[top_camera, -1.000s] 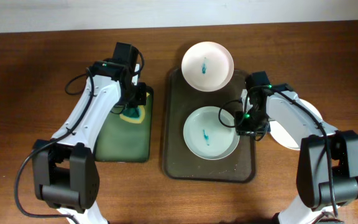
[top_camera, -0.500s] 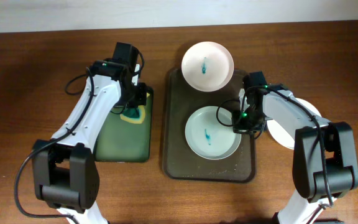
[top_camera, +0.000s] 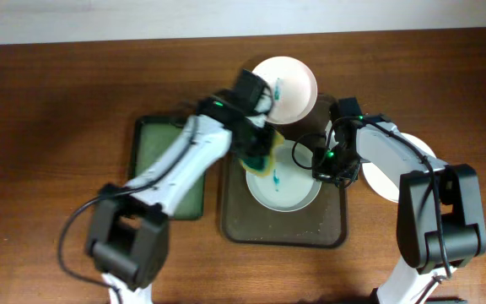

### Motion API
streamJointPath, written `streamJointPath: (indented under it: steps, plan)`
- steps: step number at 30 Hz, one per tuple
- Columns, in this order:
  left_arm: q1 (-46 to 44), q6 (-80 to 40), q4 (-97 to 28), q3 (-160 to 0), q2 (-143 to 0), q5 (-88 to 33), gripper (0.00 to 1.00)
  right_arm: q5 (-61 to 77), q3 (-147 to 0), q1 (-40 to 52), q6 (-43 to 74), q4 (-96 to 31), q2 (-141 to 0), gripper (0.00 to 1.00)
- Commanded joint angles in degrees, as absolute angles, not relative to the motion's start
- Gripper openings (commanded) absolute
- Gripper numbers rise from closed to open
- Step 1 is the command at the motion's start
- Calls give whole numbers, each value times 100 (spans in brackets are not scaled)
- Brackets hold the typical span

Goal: Clean dirty plates on tray and stack at the side
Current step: 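Scrub the plate with the sponge while the right gripper holds it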

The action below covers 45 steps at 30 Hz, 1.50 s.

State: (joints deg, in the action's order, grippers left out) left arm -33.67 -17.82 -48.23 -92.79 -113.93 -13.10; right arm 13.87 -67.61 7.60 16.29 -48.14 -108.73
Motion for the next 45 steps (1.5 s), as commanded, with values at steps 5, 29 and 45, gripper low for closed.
streamJointPath:
  steps: [5, 29, 45]
  plan:
    - [-3972, -3321, -4322, -9380, -12864, -1610, 0, 1374, -6740, 786, 1702, -4818, -10980, 4]
    - [-4431, -2624, -4313, -9939, -13124, -2808, 0, 1332, -6740, 786, 1704, -4860, -10980, 4]
    - [-3109, -2604, -5970, -10335, -12857, 1125, 0, 1332, -6740, 786, 1704, -4864, -10980, 4]
